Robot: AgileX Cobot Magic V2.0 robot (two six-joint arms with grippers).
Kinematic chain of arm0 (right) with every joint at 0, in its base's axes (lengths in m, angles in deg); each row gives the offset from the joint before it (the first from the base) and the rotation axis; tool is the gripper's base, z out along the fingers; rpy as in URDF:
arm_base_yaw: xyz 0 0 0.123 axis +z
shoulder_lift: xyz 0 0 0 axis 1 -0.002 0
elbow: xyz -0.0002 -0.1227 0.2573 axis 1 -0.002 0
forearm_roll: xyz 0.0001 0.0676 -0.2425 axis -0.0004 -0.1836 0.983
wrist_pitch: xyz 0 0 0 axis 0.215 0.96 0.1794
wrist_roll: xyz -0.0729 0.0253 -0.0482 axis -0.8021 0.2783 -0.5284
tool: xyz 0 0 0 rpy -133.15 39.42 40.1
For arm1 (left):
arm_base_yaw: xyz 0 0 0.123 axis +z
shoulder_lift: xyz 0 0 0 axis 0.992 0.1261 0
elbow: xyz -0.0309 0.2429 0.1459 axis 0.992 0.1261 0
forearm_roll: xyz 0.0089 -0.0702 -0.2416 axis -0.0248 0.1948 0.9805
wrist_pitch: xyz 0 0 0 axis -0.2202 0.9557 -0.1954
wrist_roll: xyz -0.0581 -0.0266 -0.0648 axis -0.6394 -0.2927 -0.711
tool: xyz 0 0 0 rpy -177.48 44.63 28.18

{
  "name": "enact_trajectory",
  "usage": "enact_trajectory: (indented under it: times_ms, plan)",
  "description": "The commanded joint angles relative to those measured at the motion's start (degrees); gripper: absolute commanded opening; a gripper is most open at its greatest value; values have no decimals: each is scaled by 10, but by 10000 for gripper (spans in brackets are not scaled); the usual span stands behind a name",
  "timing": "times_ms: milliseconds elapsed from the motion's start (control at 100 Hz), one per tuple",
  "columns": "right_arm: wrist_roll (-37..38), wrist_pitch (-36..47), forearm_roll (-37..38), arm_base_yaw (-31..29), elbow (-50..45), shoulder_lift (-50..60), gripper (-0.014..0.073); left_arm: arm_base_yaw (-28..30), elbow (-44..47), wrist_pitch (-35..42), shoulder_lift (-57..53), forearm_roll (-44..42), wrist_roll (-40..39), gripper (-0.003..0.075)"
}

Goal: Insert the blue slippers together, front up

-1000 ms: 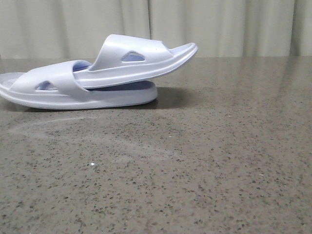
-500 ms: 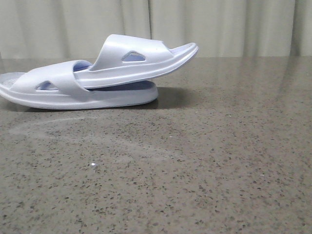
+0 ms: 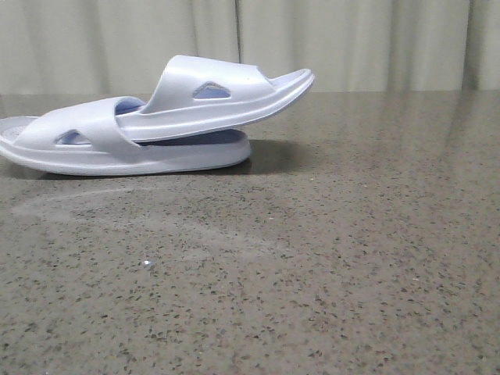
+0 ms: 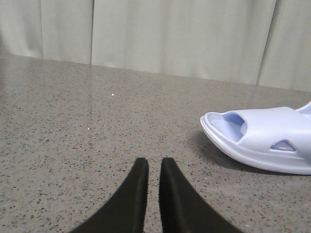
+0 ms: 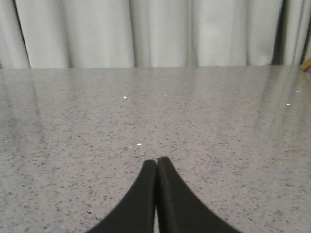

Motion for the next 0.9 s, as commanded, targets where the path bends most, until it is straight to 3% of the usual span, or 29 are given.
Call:
enact_trajectory:
  times_ms: [0,890]
  plan:
    - [2,12,17,-24,-13,18,-78,1,5,42,4,5,-4,15]
    - [2,2,17,-34,-12,49,-78,1,5,42,4,5,-4,15]
